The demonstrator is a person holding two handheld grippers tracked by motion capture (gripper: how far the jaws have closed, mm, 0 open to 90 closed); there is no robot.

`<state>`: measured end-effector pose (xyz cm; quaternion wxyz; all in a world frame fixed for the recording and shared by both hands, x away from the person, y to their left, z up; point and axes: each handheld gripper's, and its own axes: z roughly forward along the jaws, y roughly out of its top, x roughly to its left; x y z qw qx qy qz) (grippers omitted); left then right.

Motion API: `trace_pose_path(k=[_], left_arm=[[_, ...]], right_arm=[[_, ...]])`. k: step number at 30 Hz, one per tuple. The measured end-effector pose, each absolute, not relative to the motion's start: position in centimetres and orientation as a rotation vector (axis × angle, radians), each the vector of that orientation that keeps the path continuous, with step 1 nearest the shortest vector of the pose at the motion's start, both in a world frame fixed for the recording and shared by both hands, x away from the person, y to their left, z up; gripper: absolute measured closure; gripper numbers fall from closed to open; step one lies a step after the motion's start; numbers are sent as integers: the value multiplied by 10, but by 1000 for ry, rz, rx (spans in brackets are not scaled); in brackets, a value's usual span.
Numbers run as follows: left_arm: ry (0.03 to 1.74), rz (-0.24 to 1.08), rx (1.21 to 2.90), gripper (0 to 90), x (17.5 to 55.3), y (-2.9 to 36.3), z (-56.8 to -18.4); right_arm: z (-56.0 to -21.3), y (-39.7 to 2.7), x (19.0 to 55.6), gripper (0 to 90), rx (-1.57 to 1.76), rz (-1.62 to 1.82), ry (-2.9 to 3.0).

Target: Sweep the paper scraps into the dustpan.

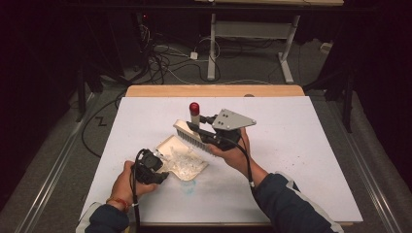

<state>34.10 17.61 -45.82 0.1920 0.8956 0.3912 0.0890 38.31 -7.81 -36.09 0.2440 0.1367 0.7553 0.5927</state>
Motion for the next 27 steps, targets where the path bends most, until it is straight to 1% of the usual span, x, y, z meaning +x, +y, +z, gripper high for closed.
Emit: trace_pose_path(k=[1, 5, 10, 11, 16, 23, 27], left_arm=[[1100, 250, 2513, 631, 340, 176, -458], [1099, 245, 2524, 631, 338, 178, -458], [1092, 242, 2538, 631, 335, 181, -457], [1094, 243, 2541, 631, 334, 182, -457], [1094, 244, 2538, 631, 333, 185, -458], [1075, 244, 2554, 631, 333, 189, -457], [1081, 240, 2553, 630, 332, 191, -457]], right_arm=[[-360, -87, 383, 709, 408, 1601, 2053], [-362, -96, 388, 709, 464, 1541, 2057], [-381, -99, 397, 708, 498, 1410, 2079], [-389, -95, 399, 709, 485, 1369, 2092], [-397, -82, 397, 708, 457, 1375, 2119], [-400, -47, 373, 707, 378, 1423, 2203], [-397, -37, 362, 708, 335, 1465, 2237]])
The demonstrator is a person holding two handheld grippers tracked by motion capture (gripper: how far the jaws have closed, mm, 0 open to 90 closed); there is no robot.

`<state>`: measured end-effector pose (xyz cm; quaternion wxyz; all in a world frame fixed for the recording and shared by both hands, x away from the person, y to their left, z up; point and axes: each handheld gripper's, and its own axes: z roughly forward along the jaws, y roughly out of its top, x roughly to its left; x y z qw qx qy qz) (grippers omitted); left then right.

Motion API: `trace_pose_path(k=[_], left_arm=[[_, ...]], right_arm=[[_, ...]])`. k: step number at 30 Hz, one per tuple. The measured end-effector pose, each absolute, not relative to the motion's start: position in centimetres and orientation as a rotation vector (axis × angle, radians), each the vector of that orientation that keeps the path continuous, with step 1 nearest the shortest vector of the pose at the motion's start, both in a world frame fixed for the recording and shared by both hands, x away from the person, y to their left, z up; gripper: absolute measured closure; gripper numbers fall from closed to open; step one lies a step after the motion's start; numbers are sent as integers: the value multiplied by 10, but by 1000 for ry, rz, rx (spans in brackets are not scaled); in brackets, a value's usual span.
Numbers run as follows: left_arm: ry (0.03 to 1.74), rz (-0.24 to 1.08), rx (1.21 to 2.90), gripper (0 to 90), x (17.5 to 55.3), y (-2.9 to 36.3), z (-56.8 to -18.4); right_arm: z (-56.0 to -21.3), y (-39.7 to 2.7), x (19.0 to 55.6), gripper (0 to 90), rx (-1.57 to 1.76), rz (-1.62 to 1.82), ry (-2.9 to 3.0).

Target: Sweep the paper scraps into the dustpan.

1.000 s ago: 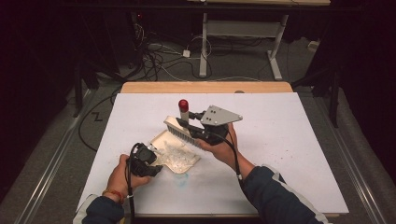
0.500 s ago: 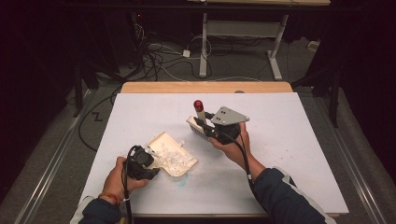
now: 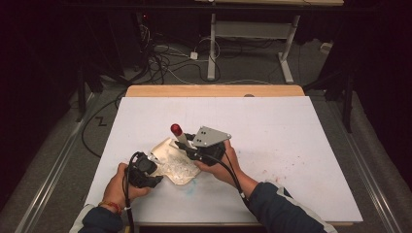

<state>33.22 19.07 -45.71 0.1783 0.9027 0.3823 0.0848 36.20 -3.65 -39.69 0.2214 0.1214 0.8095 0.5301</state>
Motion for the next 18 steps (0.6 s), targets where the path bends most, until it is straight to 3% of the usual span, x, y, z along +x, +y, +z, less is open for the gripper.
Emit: trace_pose_path(k=[13, 18], left_arm=[[1074, 244, 2556, 630, 332, 191, -457], [1082, 237, 2545, 629, 331, 193, -458]], right_arm=[[-359, -65, 359, 708, 315, 1599, 2136], [-360, -83, 359, 708, 348, 1572, 2123]])
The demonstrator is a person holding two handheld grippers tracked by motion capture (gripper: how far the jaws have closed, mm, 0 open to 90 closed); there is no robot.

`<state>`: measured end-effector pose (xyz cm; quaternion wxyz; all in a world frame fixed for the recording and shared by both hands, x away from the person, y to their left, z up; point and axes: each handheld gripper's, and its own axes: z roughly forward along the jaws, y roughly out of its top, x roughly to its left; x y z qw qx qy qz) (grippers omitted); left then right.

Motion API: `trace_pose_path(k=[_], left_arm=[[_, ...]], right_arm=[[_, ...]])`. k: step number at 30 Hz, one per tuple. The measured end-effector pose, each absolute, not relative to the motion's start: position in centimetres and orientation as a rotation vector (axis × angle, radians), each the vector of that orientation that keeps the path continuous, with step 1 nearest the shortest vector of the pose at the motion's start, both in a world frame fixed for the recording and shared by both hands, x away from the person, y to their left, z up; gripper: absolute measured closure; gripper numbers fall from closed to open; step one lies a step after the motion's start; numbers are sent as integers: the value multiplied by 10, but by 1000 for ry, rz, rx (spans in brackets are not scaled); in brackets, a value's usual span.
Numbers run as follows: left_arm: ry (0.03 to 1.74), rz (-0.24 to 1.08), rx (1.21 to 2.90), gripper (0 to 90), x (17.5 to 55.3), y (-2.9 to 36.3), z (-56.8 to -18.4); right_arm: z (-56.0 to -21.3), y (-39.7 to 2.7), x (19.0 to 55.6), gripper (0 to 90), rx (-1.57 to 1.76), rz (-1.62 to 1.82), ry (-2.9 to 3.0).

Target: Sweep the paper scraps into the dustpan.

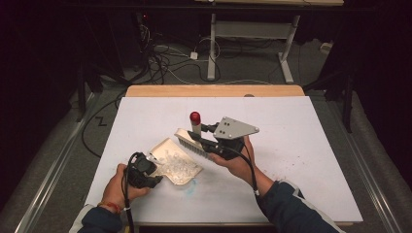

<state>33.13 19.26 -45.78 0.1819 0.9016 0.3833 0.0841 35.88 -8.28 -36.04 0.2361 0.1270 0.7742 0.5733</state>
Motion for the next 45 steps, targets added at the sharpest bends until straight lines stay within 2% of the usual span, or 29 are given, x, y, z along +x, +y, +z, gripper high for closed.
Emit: trace_pose_path(k=[4, 12, 23, 34, 45], left_arm=[[1083, 253, 2576, 630, 329, 192, -456], [1089, 267, 2624, 629, 322, 192, -454], [1081, 278, 2619, 628, 322, 192, -455], [1093, 273, 2612, 627, 322, 191, -455], [1084, 269, 2624, 627, 320, 191, -454]], right_arm=[[-370, -95, 356, 708, 378, 1477, 2174], [-385, -91, 345, 709, 374, 1412, 2272], [-377, -70, 327, 708, 281, 1527, 2283], [-357, -103, 324, 708, 307, 1518, 2222], [-358, -180, 328, 708, 471, 1446, 2181]])
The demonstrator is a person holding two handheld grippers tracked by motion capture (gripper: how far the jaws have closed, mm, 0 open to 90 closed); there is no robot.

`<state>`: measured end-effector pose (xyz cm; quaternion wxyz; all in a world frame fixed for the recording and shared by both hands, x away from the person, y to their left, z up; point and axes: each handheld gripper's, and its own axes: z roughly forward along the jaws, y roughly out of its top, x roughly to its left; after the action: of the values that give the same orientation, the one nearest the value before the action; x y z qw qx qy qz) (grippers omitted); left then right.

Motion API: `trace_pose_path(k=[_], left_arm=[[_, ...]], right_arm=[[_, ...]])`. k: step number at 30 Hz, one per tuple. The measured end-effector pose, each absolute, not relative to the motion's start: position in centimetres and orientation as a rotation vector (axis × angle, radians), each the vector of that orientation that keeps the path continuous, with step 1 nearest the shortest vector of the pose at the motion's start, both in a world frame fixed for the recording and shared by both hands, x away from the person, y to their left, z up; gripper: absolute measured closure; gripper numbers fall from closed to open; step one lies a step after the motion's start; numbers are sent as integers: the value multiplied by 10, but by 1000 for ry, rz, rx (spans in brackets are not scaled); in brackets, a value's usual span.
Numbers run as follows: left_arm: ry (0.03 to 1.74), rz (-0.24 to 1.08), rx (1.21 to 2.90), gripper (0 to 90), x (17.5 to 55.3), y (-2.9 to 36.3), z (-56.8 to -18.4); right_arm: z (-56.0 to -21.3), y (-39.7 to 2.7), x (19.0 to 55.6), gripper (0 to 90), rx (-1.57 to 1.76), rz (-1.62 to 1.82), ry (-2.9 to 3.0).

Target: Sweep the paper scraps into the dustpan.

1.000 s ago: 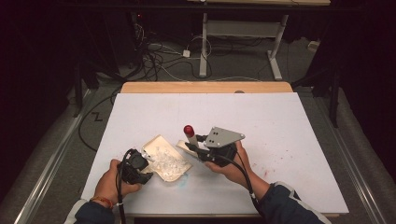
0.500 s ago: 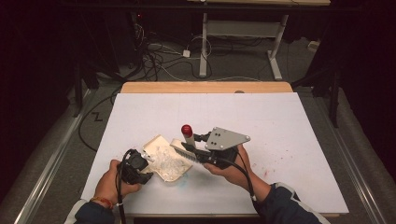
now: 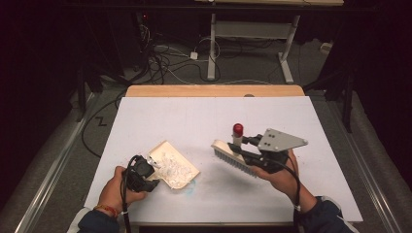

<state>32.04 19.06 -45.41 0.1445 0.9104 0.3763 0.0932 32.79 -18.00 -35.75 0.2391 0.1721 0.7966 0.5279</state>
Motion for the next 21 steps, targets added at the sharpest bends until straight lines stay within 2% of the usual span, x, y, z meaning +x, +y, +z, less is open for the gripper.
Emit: trace_pose_path(k=[4, 8, 21], left_arm=[[1060, 256, 2648, 628, 318, 189, -452], [1017, 246, 2672, 628, 315, 183, -450], [952, 241, 2709, 628, 311, 166, -450]], right_arm=[[-360, -206, 326, 708, 545, 1445, 2190], [-365, -215, 320, 708, 562, 1433, 2226], [-384, -154, 306, 708, 439, 1443, 2323]])
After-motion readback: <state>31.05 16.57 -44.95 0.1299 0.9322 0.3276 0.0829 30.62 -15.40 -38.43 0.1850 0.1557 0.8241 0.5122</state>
